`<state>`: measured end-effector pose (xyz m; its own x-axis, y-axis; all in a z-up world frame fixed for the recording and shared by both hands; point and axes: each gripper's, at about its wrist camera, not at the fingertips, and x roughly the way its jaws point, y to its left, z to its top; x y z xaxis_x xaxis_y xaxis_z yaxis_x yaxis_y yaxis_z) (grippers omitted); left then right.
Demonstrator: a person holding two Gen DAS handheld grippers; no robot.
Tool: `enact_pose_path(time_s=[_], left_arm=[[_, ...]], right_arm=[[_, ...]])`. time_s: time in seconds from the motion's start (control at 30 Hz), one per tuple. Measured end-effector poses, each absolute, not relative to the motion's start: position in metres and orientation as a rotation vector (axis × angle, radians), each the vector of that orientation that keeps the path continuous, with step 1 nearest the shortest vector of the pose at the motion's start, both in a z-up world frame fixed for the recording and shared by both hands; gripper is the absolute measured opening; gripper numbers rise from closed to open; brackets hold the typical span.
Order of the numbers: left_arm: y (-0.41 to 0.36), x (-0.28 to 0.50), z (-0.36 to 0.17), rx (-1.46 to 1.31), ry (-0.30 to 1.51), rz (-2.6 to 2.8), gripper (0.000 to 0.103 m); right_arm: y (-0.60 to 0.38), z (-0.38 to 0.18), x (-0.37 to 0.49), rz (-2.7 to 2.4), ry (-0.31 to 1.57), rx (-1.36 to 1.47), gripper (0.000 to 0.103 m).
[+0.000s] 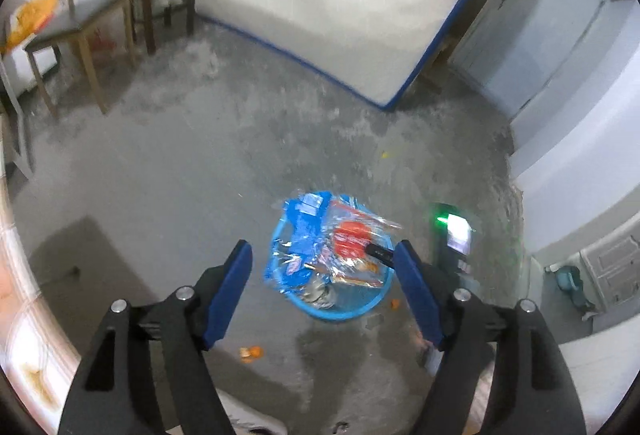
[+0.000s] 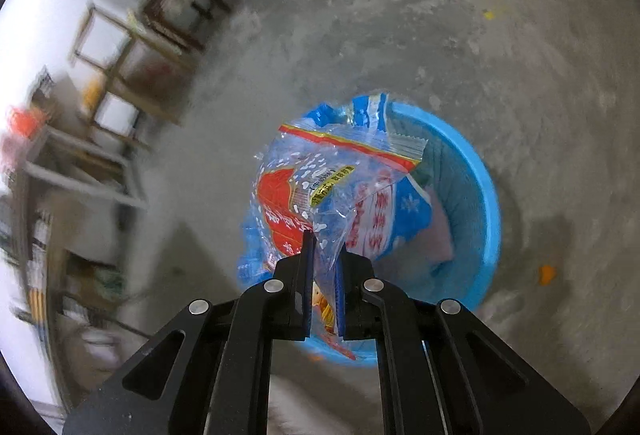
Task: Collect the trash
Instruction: 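Open both tools over the blue basket to drop both bags, then move both open tools back toward the boxes on the table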
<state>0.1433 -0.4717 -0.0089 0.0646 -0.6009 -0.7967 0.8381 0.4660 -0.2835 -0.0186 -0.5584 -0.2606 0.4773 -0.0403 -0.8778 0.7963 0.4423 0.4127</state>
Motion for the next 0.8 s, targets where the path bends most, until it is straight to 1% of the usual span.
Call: enact_pose_path(time_s=[0.07,0.17,0.27,0.4,0.57,0.8], left_arm=[[-0.435,0.147,0.007,0.259,1.005,-1.084,0.075],[-0.359,0.149,0.025,0.239,0.934,-0.962,0.076],[-0.293,0.15,0.031,0.177,0.916,-0.866,0.076],[-0.226,0.152,0.031,0.084,0.92,-0.758,0.076],[-0.18,0.159,0.022,0.055,0.918,-0.646,0.077],[-0.153,0.161,0.023,0.022,0.896,-0.61,0.077]], right_arm=[[-0.561,-0.285,0.005,-0.652,1.026,0.932,0.007],[-0.562,-0.309,0.022,-0.67,1.092,0.917,0.007],[-0.563,-0.319,0.035,-0.666,1.128,0.881,0.007],[-0.563,-0.331,0.048,-0.693,1.205,0.811,0.007],[-0.561,-0.354,0.051,-0.766,1.367,0.743,0.008],[-0.546,-0.379,0.057,-0.798,1.458,0.64,0.009]])
